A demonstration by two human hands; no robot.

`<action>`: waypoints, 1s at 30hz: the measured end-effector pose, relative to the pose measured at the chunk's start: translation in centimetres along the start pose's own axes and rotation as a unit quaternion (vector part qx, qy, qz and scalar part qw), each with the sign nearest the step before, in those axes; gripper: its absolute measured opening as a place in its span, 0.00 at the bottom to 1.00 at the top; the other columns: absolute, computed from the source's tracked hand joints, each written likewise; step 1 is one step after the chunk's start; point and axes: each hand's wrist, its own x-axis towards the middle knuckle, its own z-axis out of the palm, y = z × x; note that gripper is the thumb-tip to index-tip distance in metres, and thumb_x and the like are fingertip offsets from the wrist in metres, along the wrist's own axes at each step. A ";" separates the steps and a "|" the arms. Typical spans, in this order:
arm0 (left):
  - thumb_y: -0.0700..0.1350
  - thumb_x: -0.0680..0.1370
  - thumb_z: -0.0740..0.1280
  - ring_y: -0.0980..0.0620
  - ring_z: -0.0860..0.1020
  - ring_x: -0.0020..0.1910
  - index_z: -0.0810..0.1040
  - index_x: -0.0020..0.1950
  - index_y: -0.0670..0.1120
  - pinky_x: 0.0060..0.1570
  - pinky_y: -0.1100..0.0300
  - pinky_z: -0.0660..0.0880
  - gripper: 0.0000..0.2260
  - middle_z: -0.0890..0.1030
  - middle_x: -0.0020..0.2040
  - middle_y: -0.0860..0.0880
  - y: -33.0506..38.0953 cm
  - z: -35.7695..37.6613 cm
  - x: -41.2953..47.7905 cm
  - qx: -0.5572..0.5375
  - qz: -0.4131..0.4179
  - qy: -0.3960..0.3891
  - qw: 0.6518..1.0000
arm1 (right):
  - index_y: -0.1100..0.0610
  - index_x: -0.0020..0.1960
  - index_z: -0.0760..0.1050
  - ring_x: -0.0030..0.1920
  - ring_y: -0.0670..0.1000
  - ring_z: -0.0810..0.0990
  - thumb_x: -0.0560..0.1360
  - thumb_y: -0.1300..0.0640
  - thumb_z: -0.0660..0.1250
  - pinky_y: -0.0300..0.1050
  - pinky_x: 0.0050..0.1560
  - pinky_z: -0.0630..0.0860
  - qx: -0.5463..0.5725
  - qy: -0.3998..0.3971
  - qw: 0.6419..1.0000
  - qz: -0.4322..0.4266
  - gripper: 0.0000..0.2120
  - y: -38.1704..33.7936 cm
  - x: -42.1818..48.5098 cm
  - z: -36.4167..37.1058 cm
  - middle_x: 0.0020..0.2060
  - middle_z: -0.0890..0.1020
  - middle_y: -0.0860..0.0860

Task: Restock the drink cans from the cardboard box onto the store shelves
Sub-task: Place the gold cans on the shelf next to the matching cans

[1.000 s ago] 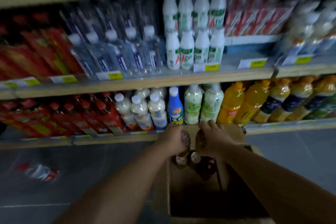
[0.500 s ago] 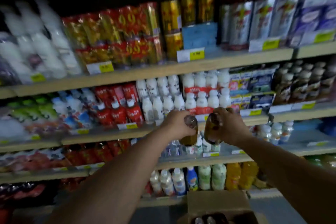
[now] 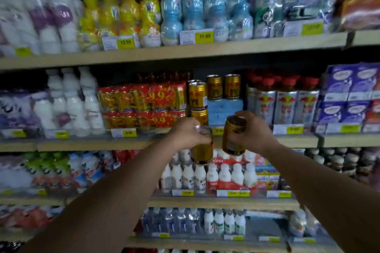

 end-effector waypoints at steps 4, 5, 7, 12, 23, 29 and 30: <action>0.49 0.67 0.76 0.49 0.79 0.51 0.80 0.54 0.43 0.56 0.48 0.77 0.19 0.81 0.53 0.46 1.0 -1.8 1.6 -0.006 -0.010 0.000 1.000 | 0.55 0.66 0.70 0.58 0.55 0.76 0.65 0.53 0.74 0.42 0.52 0.71 -0.002 0.036 0.999 -0.017 0.31 -0.8 4.2 -0.8 0.60 0.76 0.55; 0.49 0.67 0.76 0.49 0.78 0.53 0.79 0.56 0.43 0.57 0.48 0.77 0.20 0.80 0.53 0.47 1.1 -2.3 2.0 0.000 -0.009 -0.002 1.000 | 0.55 0.66 0.70 0.59 0.55 0.76 0.65 0.53 0.73 0.42 0.53 0.71 -0.003 0.044 0.999 -0.019 0.30 -1.1 5.4 -0.8 0.60 0.75 0.55; 0.48 0.69 0.75 0.49 0.76 0.55 0.77 0.62 0.43 0.56 0.53 0.75 0.23 0.77 0.55 0.47 1.0 -3.2 2.7 0.009 -0.002 0.000 1.000 | 0.56 0.66 0.71 0.60 0.56 0.76 0.66 0.53 0.73 0.45 0.57 0.72 -0.002 0.058 0.998 -0.027 0.29 -1.7 7.6 -0.5 0.61 0.75 0.56; 0.48 0.70 0.74 0.51 0.75 0.57 0.75 0.63 0.45 0.47 0.59 0.72 0.23 0.77 0.57 0.49 0.3 -5.5 4.3 0.013 0.021 -0.019 1.000 | 0.56 0.66 0.71 0.60 0.58 0.74 0.68 0.57 0.73 0.47 0.59 0.71 -0.021 0.031 0.999 0.004 0.27 -2.0 11.7 1.6 0.61 0.73 0.57; 0.51 0.68 0.76 0.57 0.74 0.53 0.77 0.63 0.46 0.43 0.64 0.71 0.25 0.78 0.62 0.50 -0.2 -9.5 7.2 0.014 0.091 -0.001 0.996 | 0.55 0.53 0.76 0.49 0.52 0.79 0.71 0.57 0.70 0.42 0.49 0.74 -0.041 -0.051 0.997 0.038 0.12 0.3 13.3 5.4 0.46 0.80 0.52; 0.52 0.67 0.76 0.54 0.74 0.60 0.76 0.65 0.46 0.50 0.63 0.68 0.28 0.76 0.65 0.49 0.2 -9.4 8.4 0.006 0.098 0.010 0.995 | 0.58 0.65 0.70 0.59 0.53 0.76 0.70 0.54 0.73 0.46 0.60 0.72 -0.049 -0.061 0.997 0.028 0.27 1.0 12.6 6.1 0.60 0.78 0.55; 0.52 0.67 0.76 0.54 0.73 0.60 0.76 0.65 0.46 0.51 0.63 0.68 0.28 0.76 0.65 0.49 0.4 -9.3 8.5 0.005 0.098 0.012 0.995 | 0.57 0.69 0.66 0.63 0.54 0.74 0.70 0.53 0.73 0.47 0.63 0.70 -0.050 -0.076 0.995 0.032 0.31 1.0 12.6 5.9 0.64 0.74 0.56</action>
